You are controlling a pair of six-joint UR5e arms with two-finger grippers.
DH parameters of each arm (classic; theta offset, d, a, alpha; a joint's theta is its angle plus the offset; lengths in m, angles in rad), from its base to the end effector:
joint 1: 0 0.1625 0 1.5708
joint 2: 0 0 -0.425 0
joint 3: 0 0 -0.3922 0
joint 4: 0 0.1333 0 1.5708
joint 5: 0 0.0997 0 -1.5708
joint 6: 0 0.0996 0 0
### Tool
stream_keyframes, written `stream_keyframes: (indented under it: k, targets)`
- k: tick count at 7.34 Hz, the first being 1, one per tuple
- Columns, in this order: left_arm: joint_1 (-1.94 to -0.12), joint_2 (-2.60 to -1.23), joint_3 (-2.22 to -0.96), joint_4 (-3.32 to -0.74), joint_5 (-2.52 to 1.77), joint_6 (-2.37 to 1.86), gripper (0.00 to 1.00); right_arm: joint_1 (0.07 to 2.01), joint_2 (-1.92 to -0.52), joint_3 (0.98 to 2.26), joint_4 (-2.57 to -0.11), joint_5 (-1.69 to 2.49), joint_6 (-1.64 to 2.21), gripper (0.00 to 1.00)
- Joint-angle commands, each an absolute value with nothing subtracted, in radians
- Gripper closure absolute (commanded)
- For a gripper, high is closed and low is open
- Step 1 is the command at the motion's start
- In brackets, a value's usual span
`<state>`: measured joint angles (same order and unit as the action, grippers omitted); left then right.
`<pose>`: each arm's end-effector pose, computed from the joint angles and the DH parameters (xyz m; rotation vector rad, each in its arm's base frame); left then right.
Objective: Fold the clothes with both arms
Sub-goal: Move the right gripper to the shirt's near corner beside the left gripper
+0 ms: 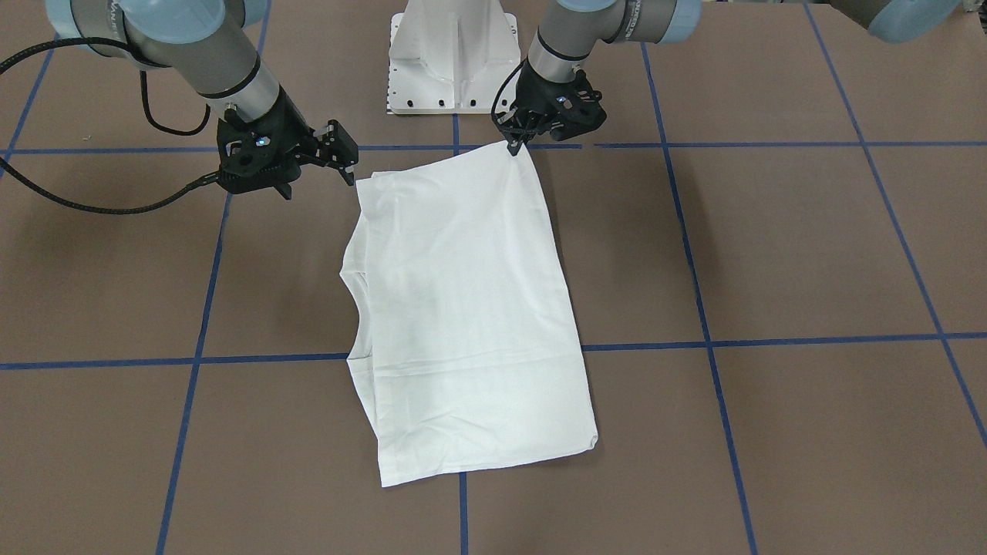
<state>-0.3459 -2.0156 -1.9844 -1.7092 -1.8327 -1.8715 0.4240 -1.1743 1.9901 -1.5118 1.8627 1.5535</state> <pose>0.5037 -0.2958 0.2178 -0.2193 1.0051 -0.4588 -0.4765 -0.3299 0.2535 -0.0765 -0.9090 0.2506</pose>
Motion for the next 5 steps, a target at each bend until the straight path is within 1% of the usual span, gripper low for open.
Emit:
stream_keyframes:
  k: [1,4,5]
  targets:
    - [-0.350,-2.016,-1.985,-1.709,-1.832,-1.871,1.00,0.330,-1.134,1.950,-1.520,1.773,1.802,0.00]
    - [-0.353,-2.020,-1.983,-1.706,-1.833,-1.871,1.00,0.313,-1.135,1.911,-1.563,1.760,1.822,0.00]
    - [-0.351,-2.020,-1.982,-1.706,-1.832,-1.871,1.00,0.311,-1.120,1.872,-1.560,1.743,1.816,0.00]
